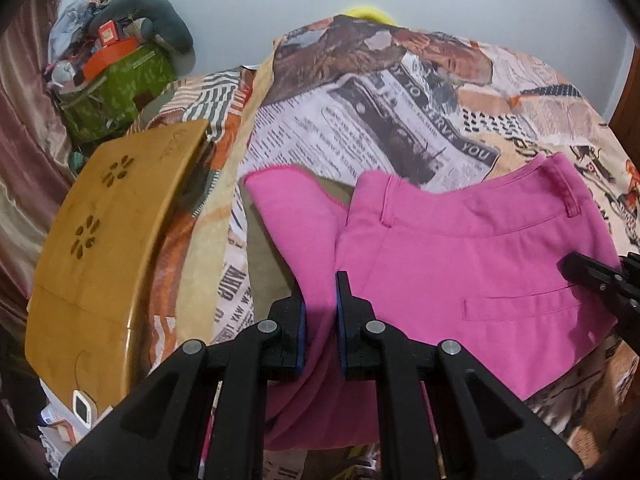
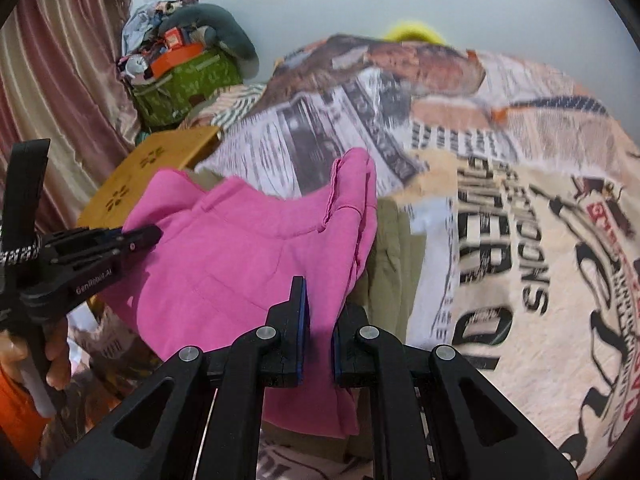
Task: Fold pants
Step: 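Lift the folded pink trousers with both tools and carry them over the olive garment, then lower the trousers onto the olive garment and open both tools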
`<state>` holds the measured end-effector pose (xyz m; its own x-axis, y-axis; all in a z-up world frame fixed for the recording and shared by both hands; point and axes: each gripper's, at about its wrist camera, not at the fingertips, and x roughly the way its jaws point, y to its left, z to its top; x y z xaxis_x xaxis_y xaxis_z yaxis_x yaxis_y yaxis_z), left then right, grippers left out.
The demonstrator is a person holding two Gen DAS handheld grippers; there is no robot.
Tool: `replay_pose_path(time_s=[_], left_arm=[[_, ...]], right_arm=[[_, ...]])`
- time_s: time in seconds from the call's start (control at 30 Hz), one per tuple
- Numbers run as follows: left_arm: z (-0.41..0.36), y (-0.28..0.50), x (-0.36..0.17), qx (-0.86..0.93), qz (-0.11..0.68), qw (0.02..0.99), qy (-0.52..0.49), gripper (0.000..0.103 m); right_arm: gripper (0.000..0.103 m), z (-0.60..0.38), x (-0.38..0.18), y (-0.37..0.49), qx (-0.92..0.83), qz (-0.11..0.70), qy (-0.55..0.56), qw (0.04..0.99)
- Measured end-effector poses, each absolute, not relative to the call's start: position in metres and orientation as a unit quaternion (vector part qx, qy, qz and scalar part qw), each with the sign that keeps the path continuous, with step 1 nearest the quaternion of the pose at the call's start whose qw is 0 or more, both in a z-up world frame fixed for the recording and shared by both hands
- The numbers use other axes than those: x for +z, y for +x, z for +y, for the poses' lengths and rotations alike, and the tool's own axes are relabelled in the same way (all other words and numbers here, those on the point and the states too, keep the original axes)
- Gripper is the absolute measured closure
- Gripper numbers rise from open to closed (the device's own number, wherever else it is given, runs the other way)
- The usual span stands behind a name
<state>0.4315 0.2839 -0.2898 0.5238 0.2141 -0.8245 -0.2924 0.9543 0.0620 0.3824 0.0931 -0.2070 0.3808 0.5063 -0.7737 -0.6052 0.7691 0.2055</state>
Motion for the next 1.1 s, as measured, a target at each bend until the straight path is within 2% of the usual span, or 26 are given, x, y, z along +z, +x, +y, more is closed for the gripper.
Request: replay_pose_path(time_s=[0.07,0.2,0.33,0.4,0.47,0.53,0.77,1.1], left_arm=[[0.285,0.428,-0.294,0.143,0.467,0.872,-0.041,0.086],[0.291,0.421,-0.3,0.146,0.478,0.865,-0.04,0.072],[0.301,0.409,-0.306,0.151,0.493,0.855,-0.053,0.058],[0.306,0.4,-0.307,0.154,0.496,0.852,-0.065,0.046],[0.309,0.392,-0.308,0.156,0.501,0.848,-0.074,0.045],[0.31,0.385,-0.308,0.159,0.509,0.842,-0.076,0.044],[0.29,0.352,-0.276,0.169,0.512,0.842,-0.029,0.044],[0.231,0.284,-0.149,0.152,0.392,0.907,0.006,0.044]], right_arm=[[0.092,0.09,-0.213,0.381,0.337,0.454,-0.057,0.823],[0.088,0.083,-0.217,0.378,0.332,0.472,-0.065,0.814],[0.074,0.074,-0.212,0.369,0.328,0.485,-0.08,0.807],[0.067,0.07,-0.212,0.365,0.325,0.486,-0.084,0.807],[0.057,0.063,-0.208,0.358,0.317,0.489,-0.087,0.808],[0.054,0.057,-0.205,0.353,0.315,0.493,-0.082,0.807],[0.054,0.046,-0.171,0.332,0.323,0.468,-0.073,0.819],[0.054,0.031,-0.077,0.284,0.347,0.373,-0.047,0.86]])
